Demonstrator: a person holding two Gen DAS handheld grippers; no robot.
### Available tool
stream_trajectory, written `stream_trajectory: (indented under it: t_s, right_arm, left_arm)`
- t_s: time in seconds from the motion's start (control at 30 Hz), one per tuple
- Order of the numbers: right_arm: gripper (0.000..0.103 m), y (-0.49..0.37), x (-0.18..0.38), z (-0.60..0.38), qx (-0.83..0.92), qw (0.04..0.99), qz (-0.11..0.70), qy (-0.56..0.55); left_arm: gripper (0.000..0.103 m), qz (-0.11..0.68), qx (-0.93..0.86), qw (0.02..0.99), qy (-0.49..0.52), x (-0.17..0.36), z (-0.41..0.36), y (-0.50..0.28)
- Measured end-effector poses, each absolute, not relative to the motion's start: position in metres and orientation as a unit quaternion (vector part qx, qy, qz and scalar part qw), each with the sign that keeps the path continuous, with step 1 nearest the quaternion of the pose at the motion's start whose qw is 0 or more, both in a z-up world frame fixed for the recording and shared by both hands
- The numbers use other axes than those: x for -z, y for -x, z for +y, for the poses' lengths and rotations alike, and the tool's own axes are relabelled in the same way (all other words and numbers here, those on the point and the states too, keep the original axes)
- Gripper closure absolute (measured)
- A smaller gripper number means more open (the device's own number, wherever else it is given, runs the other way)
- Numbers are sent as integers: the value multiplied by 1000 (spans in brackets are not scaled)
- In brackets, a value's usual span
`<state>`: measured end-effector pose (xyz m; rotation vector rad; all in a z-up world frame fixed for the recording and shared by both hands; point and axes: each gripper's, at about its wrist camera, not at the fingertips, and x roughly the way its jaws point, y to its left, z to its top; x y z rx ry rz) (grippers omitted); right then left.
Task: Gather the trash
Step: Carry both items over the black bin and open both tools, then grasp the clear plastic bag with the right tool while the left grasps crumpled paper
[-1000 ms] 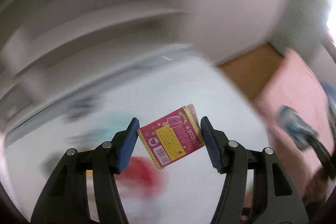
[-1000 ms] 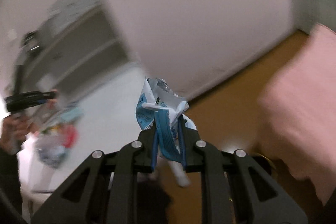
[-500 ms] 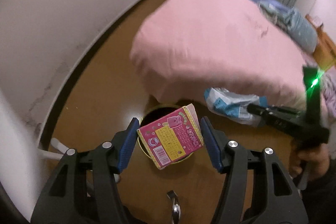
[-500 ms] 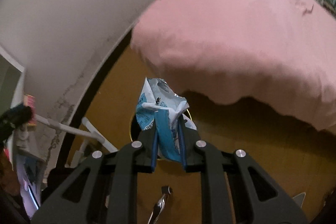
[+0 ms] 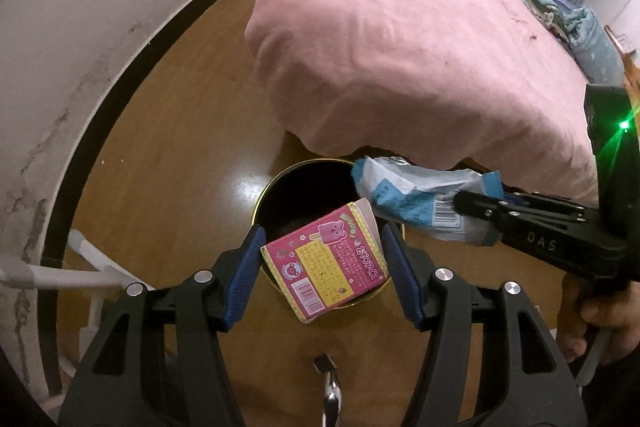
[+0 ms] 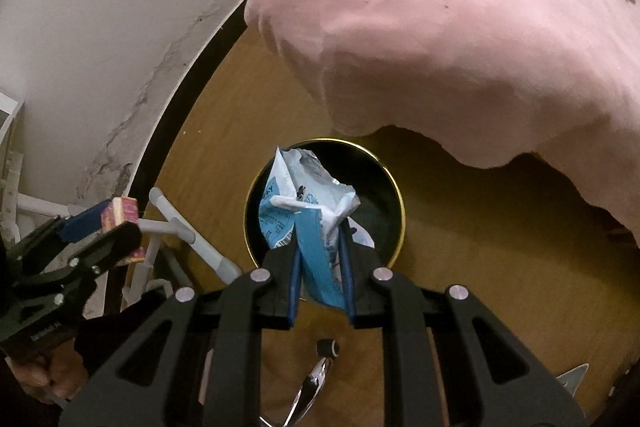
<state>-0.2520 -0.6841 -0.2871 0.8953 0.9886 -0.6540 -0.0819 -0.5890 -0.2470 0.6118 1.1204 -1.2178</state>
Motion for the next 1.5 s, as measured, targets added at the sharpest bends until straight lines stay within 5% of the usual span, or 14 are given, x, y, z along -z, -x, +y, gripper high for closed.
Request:
stream_trajectory:
  t_s: [0.1,0.17,0.37,0.67,0.9,1.17,1.33,1.5]
  right_arm:
    - [76,245,284,-687,292,739,445,-413]
    - [49,244,278,-688,300,743,438,-408]
    - [43,259,238,-682,317,757,420,-386]
    - [22,242,81,-607,287,868,316,-254]
    - [20,92,28,-459,6,926,328,-189]
    - [21,-18,4,-252,-206,908,359,-67]
    - [21,-43,13,-169,-224,898,378,34]
    - [33,-55,24,-122,-225,886,395,96]
  left_arm:
    - [29,487,543,634,-256,242,-588,79]
    - [24,472,543,645,-258,233,-589,81]
    - [23,443,555,651,-268,194,-574,99]
    - [9,362,570,706,-213,28,-452,110]
    - [7,341,364,850,-170,-33,-230,33]
    - [7,421,143,895,-48,-10,9,-14]
    - [7,455,128,881,24,13,73,-8]
    - [7,467,146,871,39,26,80,-5]
